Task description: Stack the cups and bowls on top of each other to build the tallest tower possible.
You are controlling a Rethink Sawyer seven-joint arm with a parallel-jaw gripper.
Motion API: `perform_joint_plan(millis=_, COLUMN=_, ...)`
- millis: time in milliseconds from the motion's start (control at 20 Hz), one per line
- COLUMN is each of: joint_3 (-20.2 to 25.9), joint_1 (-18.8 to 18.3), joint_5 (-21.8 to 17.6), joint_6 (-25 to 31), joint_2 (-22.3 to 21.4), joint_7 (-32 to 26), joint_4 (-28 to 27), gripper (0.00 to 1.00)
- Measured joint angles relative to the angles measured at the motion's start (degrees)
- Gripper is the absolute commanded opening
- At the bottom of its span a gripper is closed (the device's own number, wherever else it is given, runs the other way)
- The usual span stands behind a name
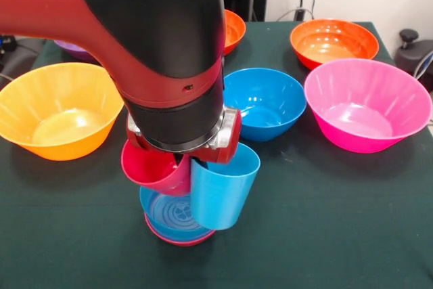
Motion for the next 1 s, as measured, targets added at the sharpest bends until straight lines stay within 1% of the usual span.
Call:
perform_joint_plan(millis=500, joint_3=-0.4, joint_1=-1.1, joint_5=1.5, joint_6=0.0, joint_2=0.2, joint_7=0.0, joint_4=3.0, gripper=0.00)
perform_joint_plan(millis=750, joint_3=-1.1, joint_1=-1.6, joint_5=2.5, joint_6=-0.2, joint_2=0.2, joint_7=0.0, joint_4=5.4, gripper=0.00)
perform_joint_plan(millis=1000, joint_3=-2.0, joint_1=-2.5, joint_5=3.6, joint_6=-2.5, joint_2=0.2, joint_7=0.0, joint_4=8.3, gripper=0.00)
